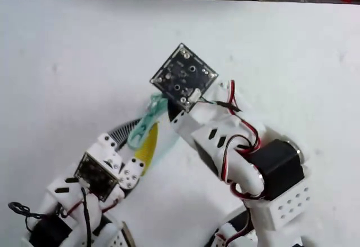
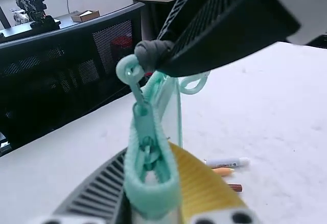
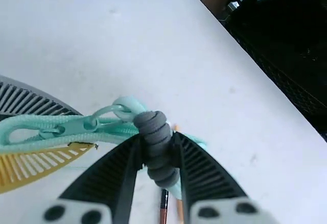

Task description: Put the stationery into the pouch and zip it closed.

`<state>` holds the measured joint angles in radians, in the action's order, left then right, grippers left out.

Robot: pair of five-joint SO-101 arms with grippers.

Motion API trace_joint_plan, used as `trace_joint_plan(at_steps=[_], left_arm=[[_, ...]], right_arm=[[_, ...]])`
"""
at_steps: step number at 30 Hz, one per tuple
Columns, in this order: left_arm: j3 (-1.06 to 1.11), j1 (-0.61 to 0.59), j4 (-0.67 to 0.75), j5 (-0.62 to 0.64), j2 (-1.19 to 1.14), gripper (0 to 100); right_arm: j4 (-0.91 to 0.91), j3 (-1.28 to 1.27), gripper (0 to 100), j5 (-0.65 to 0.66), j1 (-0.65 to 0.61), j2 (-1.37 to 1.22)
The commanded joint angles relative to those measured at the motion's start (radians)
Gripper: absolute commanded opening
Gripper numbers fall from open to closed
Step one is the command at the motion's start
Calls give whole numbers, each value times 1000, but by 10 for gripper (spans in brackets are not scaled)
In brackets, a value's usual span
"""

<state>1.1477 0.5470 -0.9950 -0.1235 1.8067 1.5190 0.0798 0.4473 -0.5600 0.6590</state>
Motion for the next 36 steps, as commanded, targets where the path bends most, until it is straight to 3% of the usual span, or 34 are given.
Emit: trace_joint_plan(at_steps=[1,4,7,10,14,18,26,36], left_arm=[[-12,24,-17,-14,16,158],[-23,25,-69,-14,18,234],[-40,25,-77,-25,18,190],[-49,31,-101,-114,18,141],[-44,33,-75,-141,18,23],[-44,33,-75,-141,18,22],[-43,30,-81,-141,18,23],[-43,24,-75,-133,18,23]], right_arm=[[-4,32,17,12,58,-5],[2,32,17,12,58,-7],[-4,32,17,14,65,-7],[-4,32,17,12,76,-8],[2,32,17,12,74,-4],[2,32,17,12,82,1],[-87,-66,17,18,306,-28],[-71,-91,17,11,203,12]])
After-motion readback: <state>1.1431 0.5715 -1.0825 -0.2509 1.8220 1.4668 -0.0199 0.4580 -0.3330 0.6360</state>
